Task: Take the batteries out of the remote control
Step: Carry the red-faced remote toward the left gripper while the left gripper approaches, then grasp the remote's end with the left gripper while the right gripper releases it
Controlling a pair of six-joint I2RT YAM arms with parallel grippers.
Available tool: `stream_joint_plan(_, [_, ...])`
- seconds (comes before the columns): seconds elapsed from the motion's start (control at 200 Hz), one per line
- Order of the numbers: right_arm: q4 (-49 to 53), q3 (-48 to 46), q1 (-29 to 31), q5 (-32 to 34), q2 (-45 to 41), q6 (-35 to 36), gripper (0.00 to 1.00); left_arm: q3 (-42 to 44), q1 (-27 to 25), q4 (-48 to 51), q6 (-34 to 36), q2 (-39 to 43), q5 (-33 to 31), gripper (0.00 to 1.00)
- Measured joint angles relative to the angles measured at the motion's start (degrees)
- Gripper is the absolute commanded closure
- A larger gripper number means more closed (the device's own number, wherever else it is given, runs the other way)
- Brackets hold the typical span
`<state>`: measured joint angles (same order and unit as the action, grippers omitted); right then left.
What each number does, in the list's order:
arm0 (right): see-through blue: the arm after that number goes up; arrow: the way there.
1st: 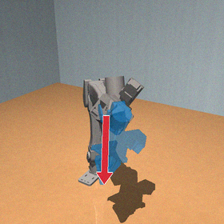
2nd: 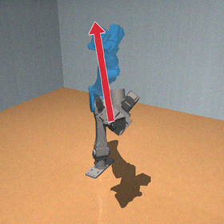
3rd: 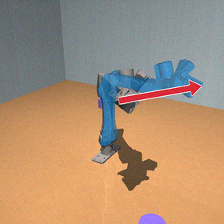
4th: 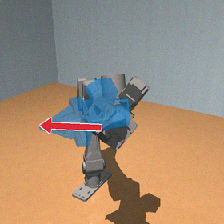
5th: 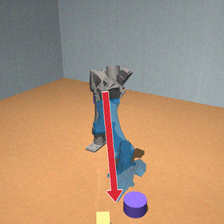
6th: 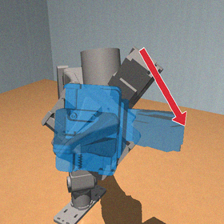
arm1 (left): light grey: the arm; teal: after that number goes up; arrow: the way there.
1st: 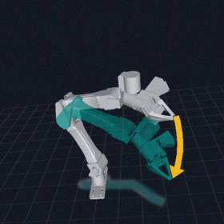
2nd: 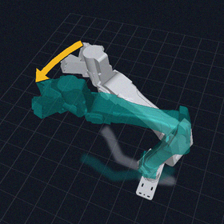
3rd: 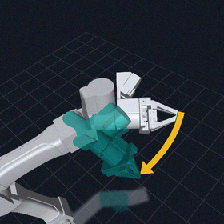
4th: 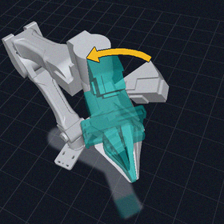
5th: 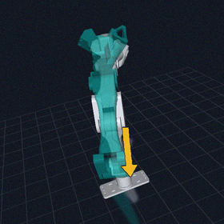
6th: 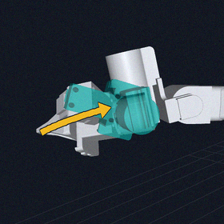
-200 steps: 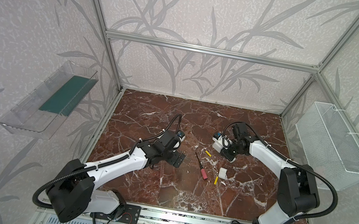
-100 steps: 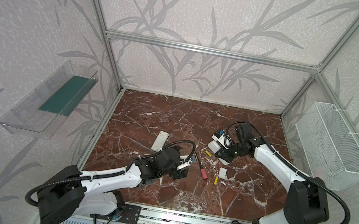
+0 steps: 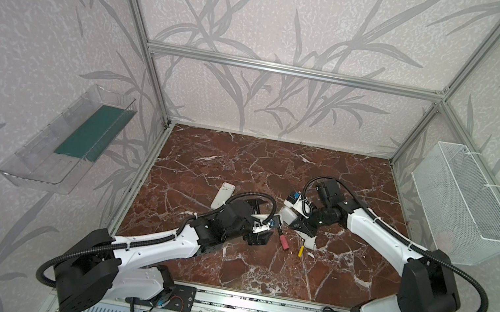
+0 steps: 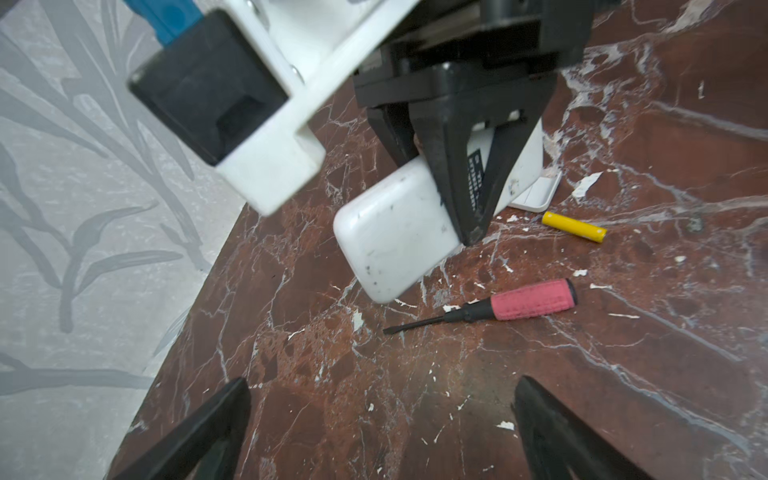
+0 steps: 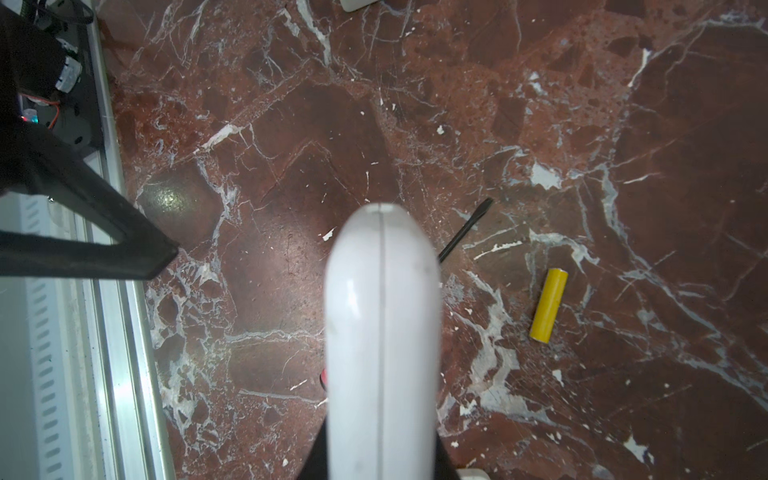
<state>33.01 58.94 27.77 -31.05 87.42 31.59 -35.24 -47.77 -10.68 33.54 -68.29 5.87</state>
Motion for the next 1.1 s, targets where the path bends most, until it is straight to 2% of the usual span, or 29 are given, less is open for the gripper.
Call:
stream_joint_plan(0.275, [-1.86,-0.09,0.11,-2.51,-1.11,6.34,1.00,-1.73,6.54,3.45,-3.87,-0.37,15.30,0.02])
stream_joint_plan(0.54, [-1.84,0.31,1.40,-4.09,-1.31,11.08,1.00,-7.28,8.48,4.87,-5.29,-4.24,24.24,0.08])
stream_joint_plan(0.775, [-1.68,1.33,2.75,-4.72,-1.31,13.70,1.00,-8.76,8.52,5.05,-6.62,-7.58,28.92,0.22])
stream_joint_plan(0.975, [-1.36,1.33,3.37,-5.07,-1.31,15.39,1.00,-8.76,8.52,4.55,-7.50,-8.09,30.88,0.43])
stream_joint_plan(1.1, [-1.31,1.33,3.65,-5.05,-1.31,15.96,1.00,-8.76,8.52,4.46,-7.54,-8.09,31.36,0.49])
